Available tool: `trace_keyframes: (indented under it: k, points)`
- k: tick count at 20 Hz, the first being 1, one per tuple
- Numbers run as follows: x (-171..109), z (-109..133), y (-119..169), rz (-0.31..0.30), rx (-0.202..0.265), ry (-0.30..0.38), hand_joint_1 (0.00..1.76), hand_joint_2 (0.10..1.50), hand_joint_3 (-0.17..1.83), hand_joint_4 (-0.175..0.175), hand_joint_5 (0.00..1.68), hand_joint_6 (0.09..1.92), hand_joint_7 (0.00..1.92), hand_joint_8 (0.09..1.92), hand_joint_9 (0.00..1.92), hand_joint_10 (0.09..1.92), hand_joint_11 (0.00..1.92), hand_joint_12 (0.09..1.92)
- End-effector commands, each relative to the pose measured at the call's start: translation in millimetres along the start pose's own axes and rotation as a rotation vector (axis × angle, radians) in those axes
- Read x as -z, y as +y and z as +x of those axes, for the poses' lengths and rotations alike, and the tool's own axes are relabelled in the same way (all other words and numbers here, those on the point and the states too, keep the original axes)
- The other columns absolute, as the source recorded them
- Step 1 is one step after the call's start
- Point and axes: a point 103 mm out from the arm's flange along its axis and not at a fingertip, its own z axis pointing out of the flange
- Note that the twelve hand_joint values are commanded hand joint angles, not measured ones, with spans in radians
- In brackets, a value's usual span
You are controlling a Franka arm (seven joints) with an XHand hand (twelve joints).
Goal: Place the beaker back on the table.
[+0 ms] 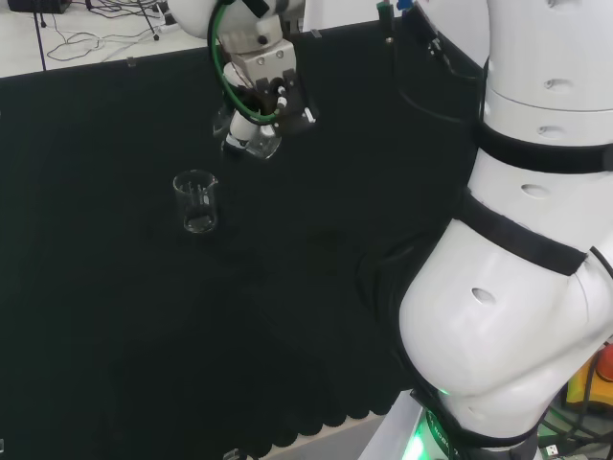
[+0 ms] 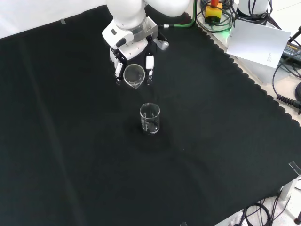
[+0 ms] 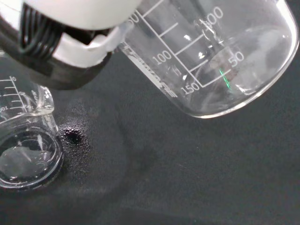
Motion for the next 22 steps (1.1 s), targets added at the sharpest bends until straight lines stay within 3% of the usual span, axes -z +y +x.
trace_keyframes:
  k: [1,5,15,18,22]
  points:
    - [-22,-25,2,-0.054,-0.017,0.122,1.12,0.71,0.57,0.175,1.25,0.68,1.62,0.09,1.55,0.09,1.21,0.81]
    - [-36,-35,4,-0.065,-0.026,0.197,1.12,0.71,0.57,0.175,1.25,0.68,1.62,0.09,1.55,0.09,1.2,0.82]
    - [-65,-41,3,-0.126,0.021,0.399,1.12,0.72,0.57,0.175,1.25,0.68,1.62,0.09,1.54,0.09,1.2,0.82]
    - [-76,-41,3,-0.136,0.034,0.49,1.12,0.72,0.57,0.175,1.24,0.68,1.61,0.09,1.54,0.09,1.19,0.82]
    - [-86,-40,4,-0.15,0.05,0.534,1.11,0.72,0.56,0.175,1.24,0.69,1.61,0.09,1.53,0.09,1.17,0.83]
